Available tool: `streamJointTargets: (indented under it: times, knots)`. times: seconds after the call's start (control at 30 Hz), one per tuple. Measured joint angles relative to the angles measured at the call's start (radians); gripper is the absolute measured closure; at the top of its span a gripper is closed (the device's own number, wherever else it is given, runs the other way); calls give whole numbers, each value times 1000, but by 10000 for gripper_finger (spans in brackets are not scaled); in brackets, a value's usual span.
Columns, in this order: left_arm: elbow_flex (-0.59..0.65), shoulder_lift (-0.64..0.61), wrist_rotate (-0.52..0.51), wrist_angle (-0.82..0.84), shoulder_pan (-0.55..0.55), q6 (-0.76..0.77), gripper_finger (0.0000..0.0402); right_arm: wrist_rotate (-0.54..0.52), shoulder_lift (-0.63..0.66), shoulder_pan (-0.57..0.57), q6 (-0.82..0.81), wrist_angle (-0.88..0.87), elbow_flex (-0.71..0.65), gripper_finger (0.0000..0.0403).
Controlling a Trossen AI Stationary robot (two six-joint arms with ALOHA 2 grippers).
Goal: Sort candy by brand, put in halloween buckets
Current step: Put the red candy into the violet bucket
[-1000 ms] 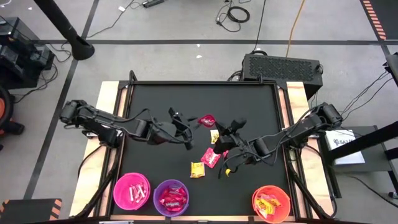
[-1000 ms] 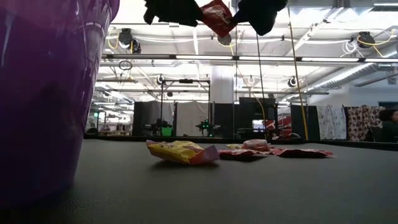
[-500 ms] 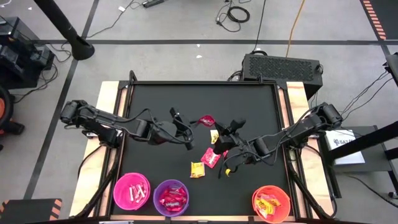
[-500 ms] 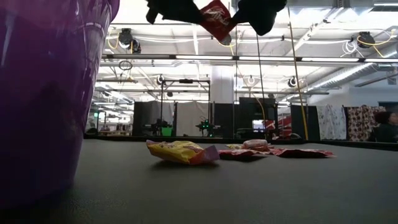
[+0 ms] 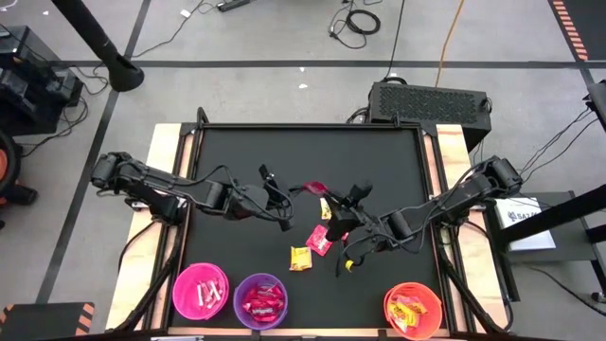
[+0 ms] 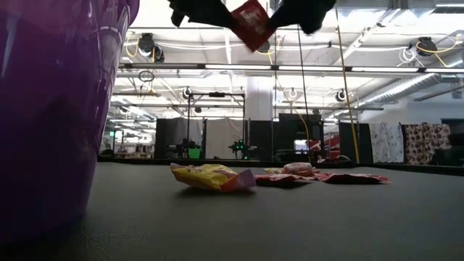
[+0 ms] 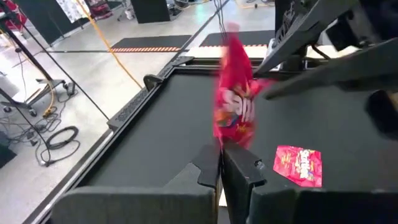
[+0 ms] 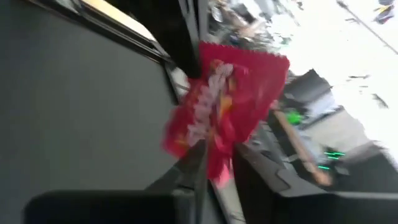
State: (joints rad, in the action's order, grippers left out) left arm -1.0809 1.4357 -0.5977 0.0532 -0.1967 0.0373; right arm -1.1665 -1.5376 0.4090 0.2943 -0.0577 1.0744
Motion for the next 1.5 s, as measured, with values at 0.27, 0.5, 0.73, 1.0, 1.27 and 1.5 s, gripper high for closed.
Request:
streamJointTargets:
  times: [0.27, 0.5, 0.73, 1.0, 1.27, 1.5]
  knots:
    - [0, -66, -26, 147, -3, 28, 389, 242, 93, -9, -263, -246, 0, 245]
    - [0, -178, -269, 183, 10, 9, 389, 363, 120, -45, -532, -572, 0, 227]
    - [0, -343, -76, 70, 62, 28, 389, 364, 116, -49, -584, -644, 0, 235]
    - [48, -454, 39, -19, 131, -98, 389, 442, 116, -49, -623, -655, 0, 236]
    - [218, -537, 140, -156, 149, -74, 389, 490, 116, -49, -632, -658, 0, 236]
    - [269, -542, 209, -196, 149, -164, 389, 489, 116, -49, -629, -658, 0, 236]
